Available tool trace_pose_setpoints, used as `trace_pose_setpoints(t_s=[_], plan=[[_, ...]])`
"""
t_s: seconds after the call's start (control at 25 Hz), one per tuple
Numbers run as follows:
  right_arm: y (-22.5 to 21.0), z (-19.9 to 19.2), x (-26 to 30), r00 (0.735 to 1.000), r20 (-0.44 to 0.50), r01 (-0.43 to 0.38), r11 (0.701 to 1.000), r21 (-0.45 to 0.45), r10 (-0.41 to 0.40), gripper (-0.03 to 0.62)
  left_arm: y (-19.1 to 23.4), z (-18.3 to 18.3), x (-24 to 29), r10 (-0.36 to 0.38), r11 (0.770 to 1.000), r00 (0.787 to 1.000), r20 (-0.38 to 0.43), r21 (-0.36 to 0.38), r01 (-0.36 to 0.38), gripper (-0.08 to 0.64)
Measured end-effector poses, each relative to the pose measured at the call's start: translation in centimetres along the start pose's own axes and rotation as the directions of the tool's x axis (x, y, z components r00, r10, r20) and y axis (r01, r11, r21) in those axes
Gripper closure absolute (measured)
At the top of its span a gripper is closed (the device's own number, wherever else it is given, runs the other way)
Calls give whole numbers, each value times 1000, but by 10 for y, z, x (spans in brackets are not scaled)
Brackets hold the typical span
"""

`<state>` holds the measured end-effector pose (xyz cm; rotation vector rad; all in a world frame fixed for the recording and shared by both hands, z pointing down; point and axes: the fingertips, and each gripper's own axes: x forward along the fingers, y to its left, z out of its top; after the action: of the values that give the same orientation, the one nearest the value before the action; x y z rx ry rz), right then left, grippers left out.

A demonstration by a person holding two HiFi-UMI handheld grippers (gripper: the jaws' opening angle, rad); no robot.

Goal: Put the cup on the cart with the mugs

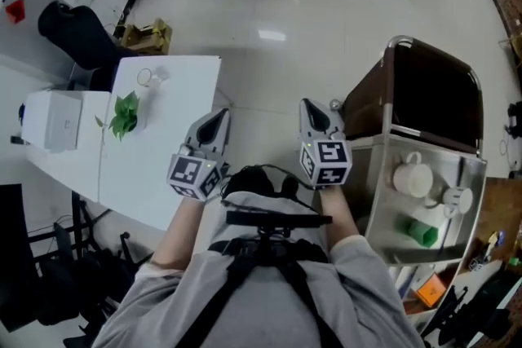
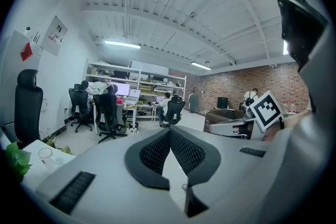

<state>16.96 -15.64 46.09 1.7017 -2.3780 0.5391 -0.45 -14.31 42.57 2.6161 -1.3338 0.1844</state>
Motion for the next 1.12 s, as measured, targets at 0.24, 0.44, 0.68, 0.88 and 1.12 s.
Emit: trace_pose_setpoints(t_s=[0.24,0.44,0.68,0.88,1.12], plan=[[-11,13,62,999,-15,-30,999,-13,30,591,41,-1,33,56,998,998,-9,-29,-57,557],[12,26,119,996,-34,-86,993,-82,84,591,87,0,44,80,995,997,11,-61,-79,555],[75,32,192,975,-76,-220,963,-158,211,591,145,-13,33,147,985,988,38,-98,-143,557],[141,32,243,931,-127,-364,899,-243,342,591,194,-10,7,257,958,965,54,-148,-247,557],[214,22,291,842,-223,-540,780,-318,492,591,239,-9,-38,431,883,900,59,-230,-408,557]])
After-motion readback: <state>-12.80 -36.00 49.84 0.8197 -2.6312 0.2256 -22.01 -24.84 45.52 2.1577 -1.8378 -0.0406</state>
